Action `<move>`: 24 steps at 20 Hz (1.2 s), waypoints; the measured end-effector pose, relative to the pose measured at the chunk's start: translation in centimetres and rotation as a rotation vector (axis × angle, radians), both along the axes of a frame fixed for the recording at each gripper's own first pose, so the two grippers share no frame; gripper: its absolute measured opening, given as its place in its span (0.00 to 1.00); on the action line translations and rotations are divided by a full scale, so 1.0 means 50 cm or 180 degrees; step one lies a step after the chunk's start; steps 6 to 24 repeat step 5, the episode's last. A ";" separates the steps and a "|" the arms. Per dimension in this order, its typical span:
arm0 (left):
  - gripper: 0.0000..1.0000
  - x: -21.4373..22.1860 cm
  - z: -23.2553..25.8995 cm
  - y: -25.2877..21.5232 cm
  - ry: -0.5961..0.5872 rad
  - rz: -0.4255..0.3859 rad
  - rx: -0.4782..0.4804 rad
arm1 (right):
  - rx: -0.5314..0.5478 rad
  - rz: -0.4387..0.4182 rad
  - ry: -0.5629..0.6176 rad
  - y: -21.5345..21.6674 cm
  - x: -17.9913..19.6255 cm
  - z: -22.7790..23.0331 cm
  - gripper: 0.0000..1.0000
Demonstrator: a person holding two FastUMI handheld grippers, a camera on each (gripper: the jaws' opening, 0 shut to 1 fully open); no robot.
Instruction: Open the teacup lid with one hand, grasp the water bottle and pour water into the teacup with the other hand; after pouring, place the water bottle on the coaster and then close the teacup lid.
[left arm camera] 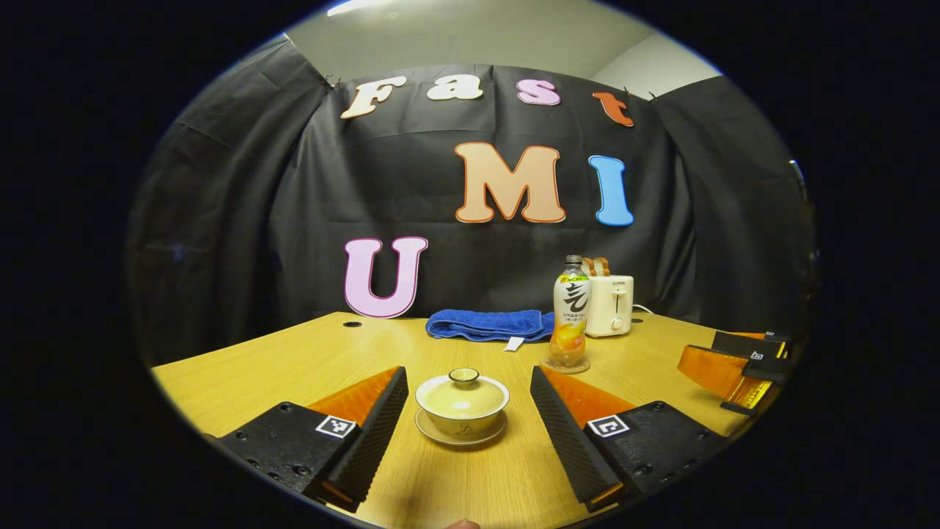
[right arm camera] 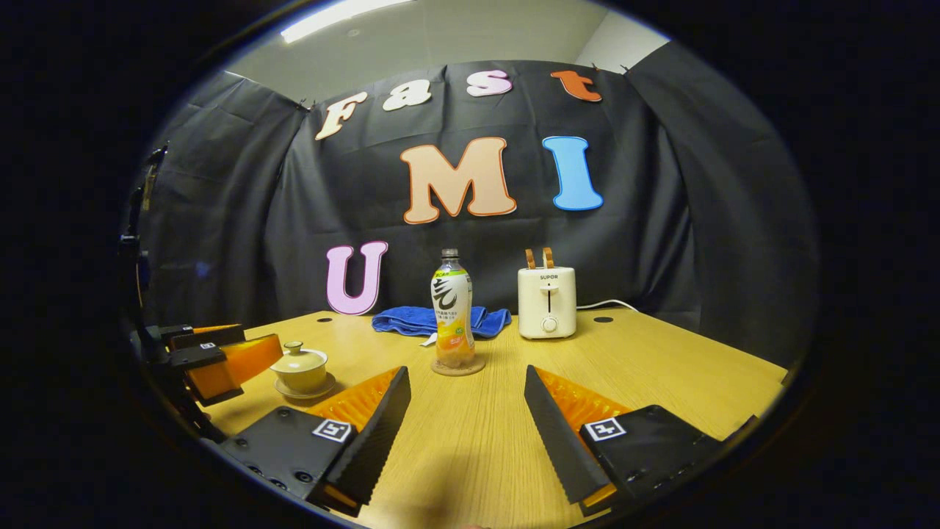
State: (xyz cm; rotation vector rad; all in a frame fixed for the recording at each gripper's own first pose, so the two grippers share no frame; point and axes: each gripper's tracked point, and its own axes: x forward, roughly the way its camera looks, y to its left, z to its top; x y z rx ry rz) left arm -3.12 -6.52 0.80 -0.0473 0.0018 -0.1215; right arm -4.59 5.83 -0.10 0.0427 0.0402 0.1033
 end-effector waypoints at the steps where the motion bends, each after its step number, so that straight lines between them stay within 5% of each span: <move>1: 0.98 -0.002 -0.006 0.000 0.0022 0.0007 -0.0012 | -0.0018 -0.0023 -0.0026 -0.003 0.000 0.000 0.97; 24: 0.99 -0.006 -0.009 -0.001 0.0004 0.0029 -0.0033 | -0.0095 -0.0064 -0.0111 -0.004 -0.007 0.007 0.98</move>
